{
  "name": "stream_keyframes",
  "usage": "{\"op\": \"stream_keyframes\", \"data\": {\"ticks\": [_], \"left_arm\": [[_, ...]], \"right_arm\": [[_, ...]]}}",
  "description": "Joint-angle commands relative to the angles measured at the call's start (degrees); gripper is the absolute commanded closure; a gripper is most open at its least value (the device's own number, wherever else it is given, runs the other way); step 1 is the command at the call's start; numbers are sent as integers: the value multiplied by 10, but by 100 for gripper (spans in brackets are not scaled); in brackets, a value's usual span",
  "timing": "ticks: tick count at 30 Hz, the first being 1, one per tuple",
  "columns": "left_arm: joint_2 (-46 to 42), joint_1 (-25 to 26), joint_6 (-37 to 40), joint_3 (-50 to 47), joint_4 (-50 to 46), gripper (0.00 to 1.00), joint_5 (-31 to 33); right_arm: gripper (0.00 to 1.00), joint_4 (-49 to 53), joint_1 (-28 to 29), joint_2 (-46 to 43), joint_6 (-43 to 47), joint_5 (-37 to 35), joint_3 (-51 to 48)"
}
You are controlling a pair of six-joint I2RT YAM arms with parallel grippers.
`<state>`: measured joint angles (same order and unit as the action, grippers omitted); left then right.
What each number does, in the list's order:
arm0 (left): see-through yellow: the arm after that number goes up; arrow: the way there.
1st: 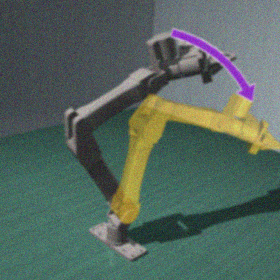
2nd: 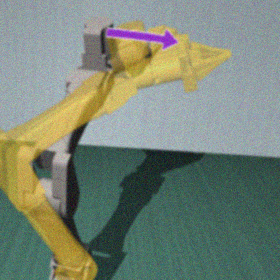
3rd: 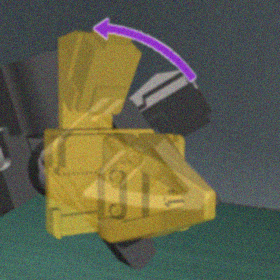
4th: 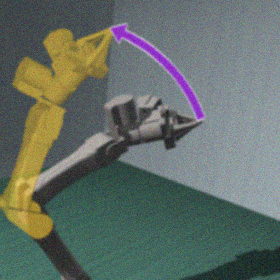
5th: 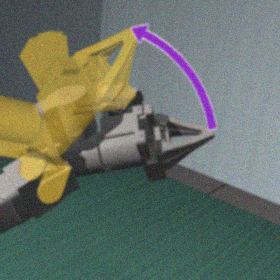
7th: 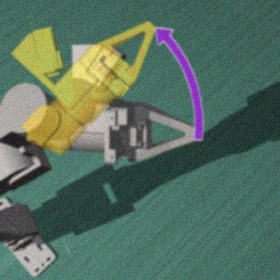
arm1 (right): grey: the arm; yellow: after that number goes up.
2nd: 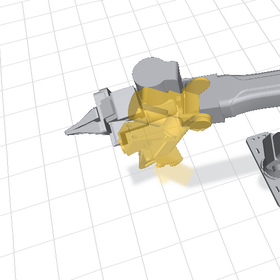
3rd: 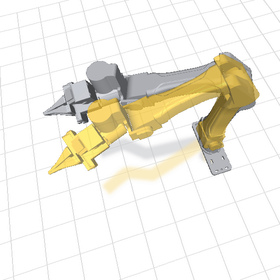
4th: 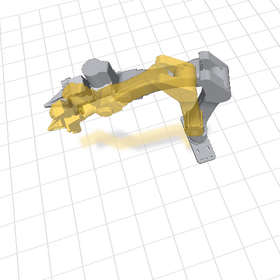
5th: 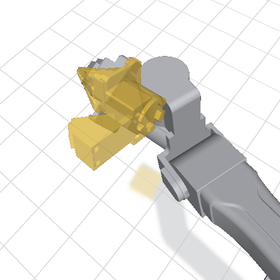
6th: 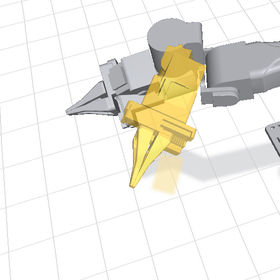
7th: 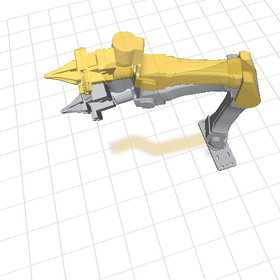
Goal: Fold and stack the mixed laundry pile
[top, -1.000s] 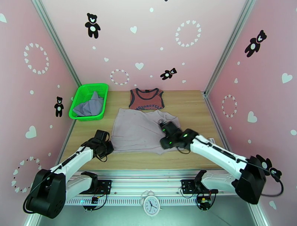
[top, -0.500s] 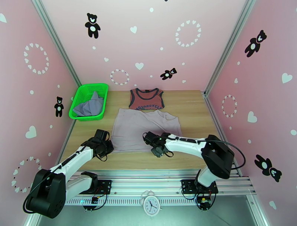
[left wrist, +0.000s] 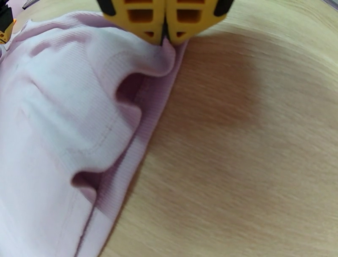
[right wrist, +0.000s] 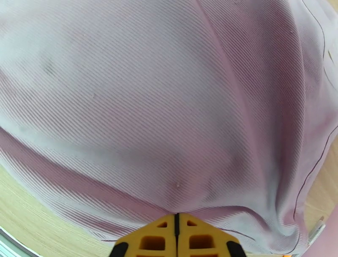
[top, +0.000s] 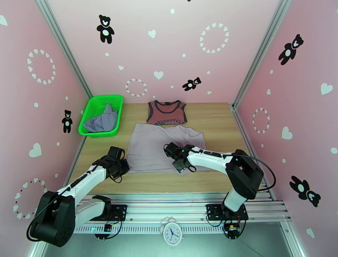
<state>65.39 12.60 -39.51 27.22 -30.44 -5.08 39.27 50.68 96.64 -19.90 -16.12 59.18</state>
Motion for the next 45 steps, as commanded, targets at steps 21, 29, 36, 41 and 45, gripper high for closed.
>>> {"op": "stream_keyframes", "data": {"ticks": [21, 29, 36, 41, 45], "left_arm": [[3, 4, 3, 6, -6, 100, 11], [13, 3, 8, 20, -16, 100, 22], [29, 4, 14, 33, -21, 100, 31], [28, 3, 12, 40, -23, 100, 32], [27, 4, 8, 46, -27, 100, 30]], "right_arm": [[100, 22, -22, 16, 19, 25, 40], [100, 94, -54, 61, 112, 88, 127], [64, 100, -91, 107, 126, 82, 174], [59, 89, -60, 12, 129, 79, 130], [60, 82, -21, -45, 127, 72, 86]]}}
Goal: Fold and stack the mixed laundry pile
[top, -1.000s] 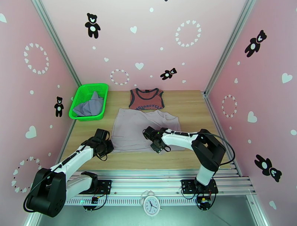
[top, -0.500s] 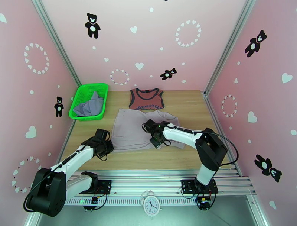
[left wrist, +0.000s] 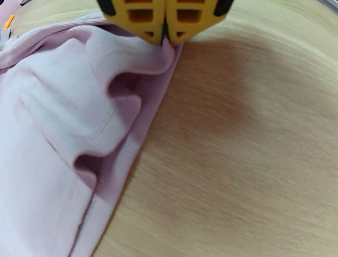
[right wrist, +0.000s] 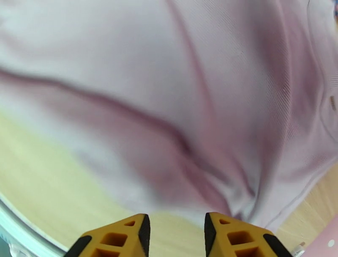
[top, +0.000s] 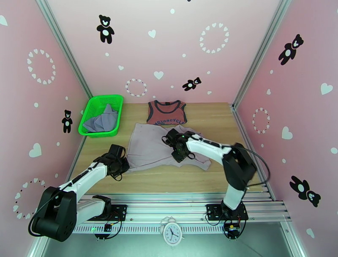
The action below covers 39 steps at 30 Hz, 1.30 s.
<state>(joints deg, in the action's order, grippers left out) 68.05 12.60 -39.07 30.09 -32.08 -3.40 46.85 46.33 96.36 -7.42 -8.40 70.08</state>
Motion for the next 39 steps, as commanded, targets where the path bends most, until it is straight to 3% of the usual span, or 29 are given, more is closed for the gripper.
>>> {"op": "stream_keyframes", "data": {"ticks": [1, 25, 27, 33, 39], "left_arm": [[0, 4, 3, 17, -11, 100, 13], [11, 4, 2, 28, -17, 100, 15], [9, 3, 1, 29, -18, 100, 14], [-4, 4, -5, 29, -30, 100, 19], [-2, 4, -13, 33, -40, 100, 32]], "right_arm": [[60, 1, 29, -48, 0, -2, -35], [64, -74, 48, 104, -37, 1, -68], [68, -73, 49, 103, -38, 0, -73], [100, -22, 54, 64, -59, 2, -75], [100, 76, 58, -4, -105, 23, -88]]}}
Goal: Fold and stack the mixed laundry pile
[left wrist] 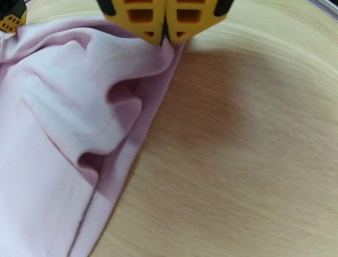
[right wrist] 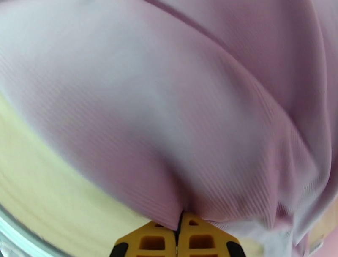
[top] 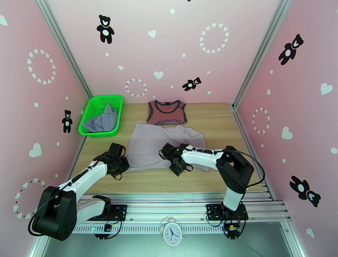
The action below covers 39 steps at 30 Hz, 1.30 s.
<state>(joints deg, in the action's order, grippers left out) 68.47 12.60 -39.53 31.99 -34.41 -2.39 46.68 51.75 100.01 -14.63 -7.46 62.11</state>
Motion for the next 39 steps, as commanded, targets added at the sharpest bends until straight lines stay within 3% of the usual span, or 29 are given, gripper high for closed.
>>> {"op": "stream_keyframes", "data": {"ticks": [1, 11, 22, 30, 39], "left_arm": [[-8, 4, -11, 14, -16, 100, 24], [-59, 16, -20, -7, -30, 100, 21], [-47, 31, 15, 61, -95, 100, 5], [71, 31, 51, 155, -90, 100, 28], [220, 31, 63, 260, -85, 100, 99]], "right_arm": [[100, 90, 4, -45, -38, 24, -12], [100, 71, 8, -65, -70, 54, -66], [100, 119, -27, -41, 17, 46, 32], [100, 149, -75, 12, 103, 74, 99], [100, 155, -120, 102, 142, 64, 173]]}}
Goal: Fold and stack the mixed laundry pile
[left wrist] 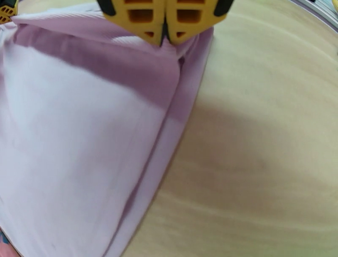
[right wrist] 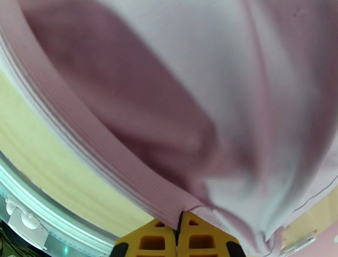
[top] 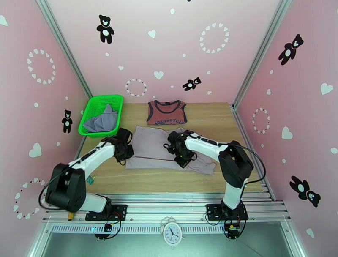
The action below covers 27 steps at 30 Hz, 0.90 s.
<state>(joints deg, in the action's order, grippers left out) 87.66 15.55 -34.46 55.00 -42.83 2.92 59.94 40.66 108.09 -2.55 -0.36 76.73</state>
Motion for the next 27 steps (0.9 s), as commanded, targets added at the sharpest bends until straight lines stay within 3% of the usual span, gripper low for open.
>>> {"op": "stream_keyframes", "data": {"ticks": [1, 2, 3, 4, 5, 6, 8, 9, 18, 22, 27], "left_arm": [[40, 2, 12, 38, -4, 100, 51], [52, 2, 11, 46, -6, 100, 57], [61, 2, 10, 52, -8, 94, 62], [69, 2, 10, 56, -10, 80, 68], [75, 2, 9, 60, -11, 60, 71], [79, 2, 9, 63, -11, 47, 74], [82, 2, 8, 68, -12, 31, 78], [82, 2, 8, 72, -14, 28, 80], [60, 1, 19, 134, -49, 27, 117], [127, -8, 55, 251, -62, 16, 85], [256, -39, 82, 408, -77, 25, 8]], "right_arm": [[100, 23, -14, 27, 22, -9, 33], [100, 23, -18, 33, 24, -13, 38], [100, 23, -21, 37, 24, -16, 44], [95, 24, -24, 39, 22, -20, 48], [84, 22, -28, 41, 20, -22, 52], [74, 20, -32, 40, 16, -25, 55], [64, 17, -37, 34, 9, -32, 60], [62, 15, -39, 29, 5, -37, 61], [60, -28, -66, -21, -53, -47, 95], [59, -29, -103, 32, -34, -9, 193], [60, -27, -138, 136, -16, 34, 325]]}}
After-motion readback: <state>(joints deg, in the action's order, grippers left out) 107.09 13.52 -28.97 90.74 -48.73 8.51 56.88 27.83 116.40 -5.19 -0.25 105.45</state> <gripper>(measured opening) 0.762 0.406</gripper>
